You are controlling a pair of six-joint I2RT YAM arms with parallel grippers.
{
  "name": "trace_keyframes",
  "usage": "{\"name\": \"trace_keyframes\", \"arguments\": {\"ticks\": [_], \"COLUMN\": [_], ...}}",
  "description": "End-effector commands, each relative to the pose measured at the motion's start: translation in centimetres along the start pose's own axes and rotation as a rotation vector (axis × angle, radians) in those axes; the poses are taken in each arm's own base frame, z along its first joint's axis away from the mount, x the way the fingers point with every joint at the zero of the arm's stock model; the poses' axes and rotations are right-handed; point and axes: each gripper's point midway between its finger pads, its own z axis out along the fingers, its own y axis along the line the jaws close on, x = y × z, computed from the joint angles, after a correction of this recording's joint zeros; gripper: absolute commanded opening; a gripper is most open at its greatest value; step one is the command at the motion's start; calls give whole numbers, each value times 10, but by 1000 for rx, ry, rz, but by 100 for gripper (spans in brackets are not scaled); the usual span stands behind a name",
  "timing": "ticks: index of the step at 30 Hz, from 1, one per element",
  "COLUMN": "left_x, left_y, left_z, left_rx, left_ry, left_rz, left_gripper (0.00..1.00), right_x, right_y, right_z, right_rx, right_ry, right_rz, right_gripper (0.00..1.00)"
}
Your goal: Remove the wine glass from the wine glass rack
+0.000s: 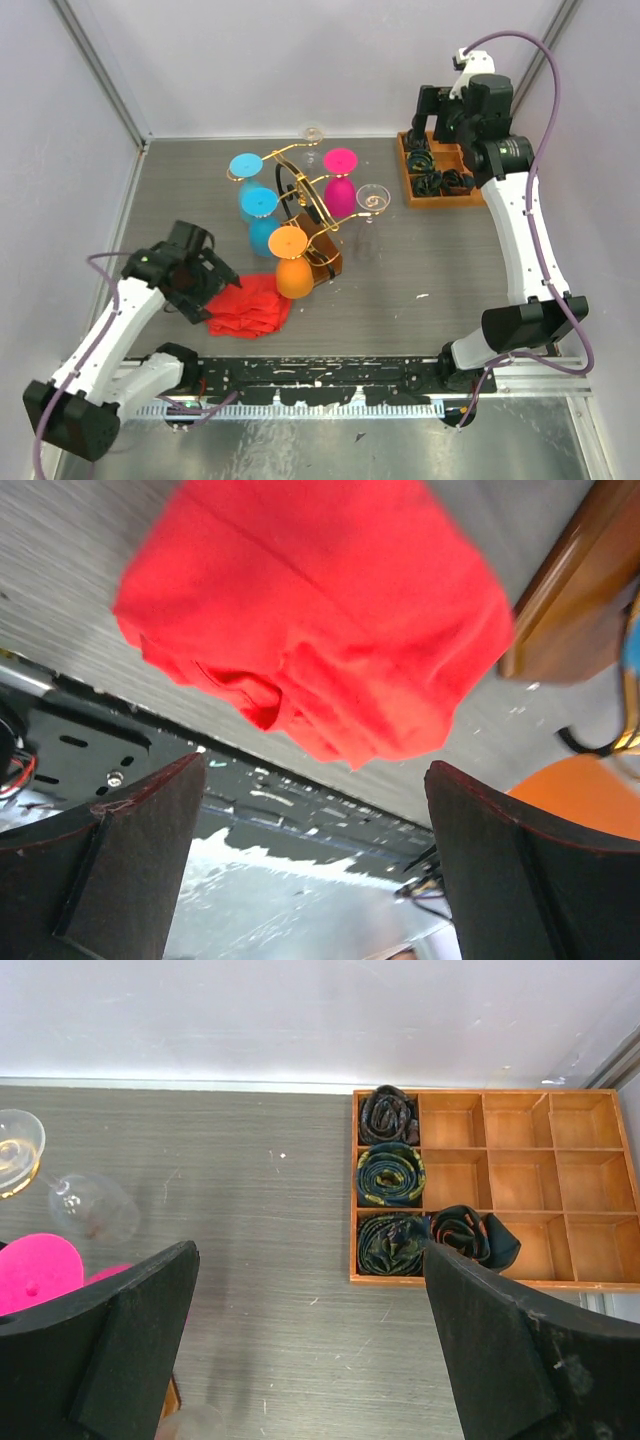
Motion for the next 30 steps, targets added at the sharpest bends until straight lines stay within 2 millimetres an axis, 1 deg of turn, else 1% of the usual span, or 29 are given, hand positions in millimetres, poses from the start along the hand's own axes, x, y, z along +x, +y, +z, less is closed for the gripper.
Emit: {"name": "trace_keyframes", "arguments": {"ticks": [1, 3, 5, 7, 9, 11, 14, 17, 20, 21, 23, 27, 30], "left_x": [33, 46, 63, 72, 78, 78, 74, 66, 56, 52, 38, -2, -39], "left_y": [-22, -34, -39, -39, -33, -31, -25, -9, 11, 19, 24, 40, 41], "left_z": [13, 19, 32, 48, 65, 75, 85, 93, 102, 105, 104, 91, 77], "left_rx": [17, 2, -44, -94, -139, -152, -180, -211, -220, -221, -178, -178, -152], "left_ry": [42, 46, 88, 131, 154, 151, 151, 150, 172, 177, 158, 117, 77], "left_rz": [-13, 54, 119, 138, 139, 127, 103, 57, -36, -66, -118, -215, -286], "left_gripper": [98, 98, 98, 98, 98, 98, 98, 98, 98, 98, 98, 98, 98], "right_x": [-13, -11, -10, -8, -8, -9, -10, -10, -8, -7, -7, -7, -7], "right_y": [5, 4, 4, 2, 1, -2, -3, -1, 0, 0, 0, 1, 2], "right_z": [-5, -5, -5, -5, -7, -9, -11, -10, -9, -9, -9, -8, -8], "right_rx": [-16, -14, -12, -7, 2, 15, 19, 10, 4, 3, 5, -5, -8], "right_ry": [-59, -54, -52, -48, -50, -55, -61, -59, -54, -54, -55, -54, -55], "right_rz": [12, 12, 12, 8, -1, -12, -13, -10, -7, -7, -7, -5, -3], "right_gripper": [100, 100, 100, 100, 100, 100, 100, 100, 100, 100, 100, 100, 100]}}
